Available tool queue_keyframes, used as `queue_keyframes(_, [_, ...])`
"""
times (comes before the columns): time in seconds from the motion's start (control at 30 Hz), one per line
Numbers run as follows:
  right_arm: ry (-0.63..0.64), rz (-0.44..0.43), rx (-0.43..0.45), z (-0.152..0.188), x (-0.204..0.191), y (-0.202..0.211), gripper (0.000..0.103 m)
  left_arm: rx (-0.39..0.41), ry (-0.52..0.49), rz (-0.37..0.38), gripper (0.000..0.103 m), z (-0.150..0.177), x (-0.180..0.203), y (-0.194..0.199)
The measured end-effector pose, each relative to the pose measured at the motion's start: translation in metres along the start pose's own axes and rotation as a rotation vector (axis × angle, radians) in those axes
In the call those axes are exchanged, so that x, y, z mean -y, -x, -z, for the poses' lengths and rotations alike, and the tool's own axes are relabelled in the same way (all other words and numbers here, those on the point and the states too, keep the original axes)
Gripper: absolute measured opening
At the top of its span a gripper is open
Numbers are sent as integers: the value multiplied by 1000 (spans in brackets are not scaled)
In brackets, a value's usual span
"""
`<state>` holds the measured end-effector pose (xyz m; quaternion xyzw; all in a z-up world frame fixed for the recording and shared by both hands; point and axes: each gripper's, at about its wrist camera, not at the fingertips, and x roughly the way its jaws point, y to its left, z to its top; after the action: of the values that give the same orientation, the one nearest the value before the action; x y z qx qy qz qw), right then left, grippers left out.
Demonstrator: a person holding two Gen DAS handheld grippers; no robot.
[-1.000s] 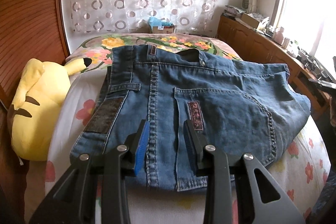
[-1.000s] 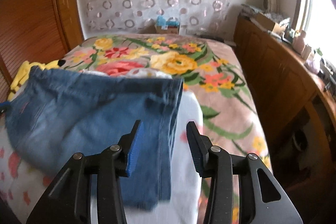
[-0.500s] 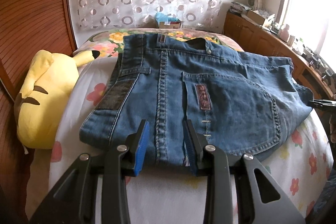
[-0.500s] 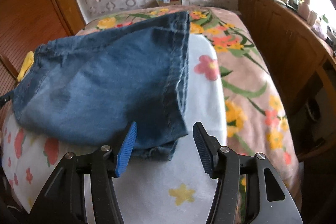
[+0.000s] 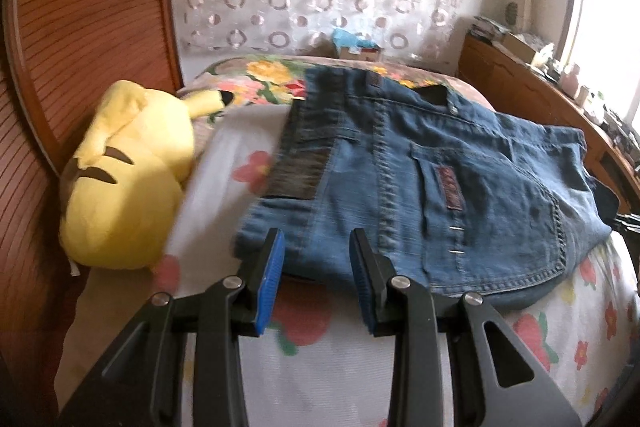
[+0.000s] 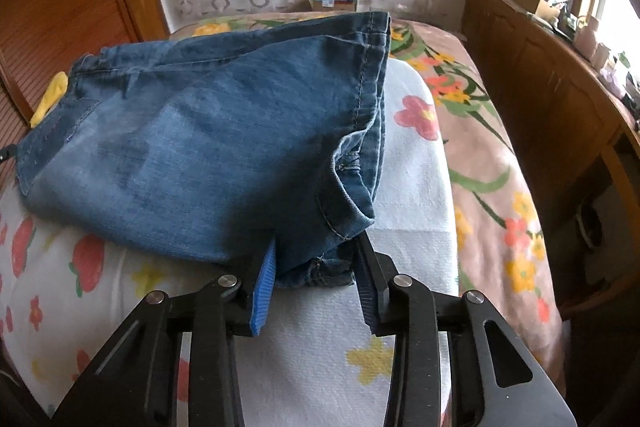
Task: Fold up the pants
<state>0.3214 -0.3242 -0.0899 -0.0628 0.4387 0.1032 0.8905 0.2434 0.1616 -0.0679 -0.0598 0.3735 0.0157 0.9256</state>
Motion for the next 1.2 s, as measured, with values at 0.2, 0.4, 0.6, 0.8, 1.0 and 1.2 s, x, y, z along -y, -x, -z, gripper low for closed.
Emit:
queue_keyframes(0.2, [3,1,7,0,-1,0,35,-11,18,-41,32,0,-16,-9])
queue_keyframes(0.4, [2,2,16,1,-2,0,35,-59,17,-53,39,-1,-19,-28])
queue_keyframes(0.6, [3,1,26,2,-3,0,35,-123,30,-49,58,1,-24,-46])
queue_keyframes(0.8, [5,-1,31,3,-2,0,35,-138,24,-39,58,-2,-24,-49])
queue_keyframes(1.0, [13,-6,38,3,-4,1,30,-138,37,-32,58,-4,-26,-51])
queue_keyframes(1.2, [39,-25,39,3,-5,5,14,-119,49,36,27,-3,-24,-48])
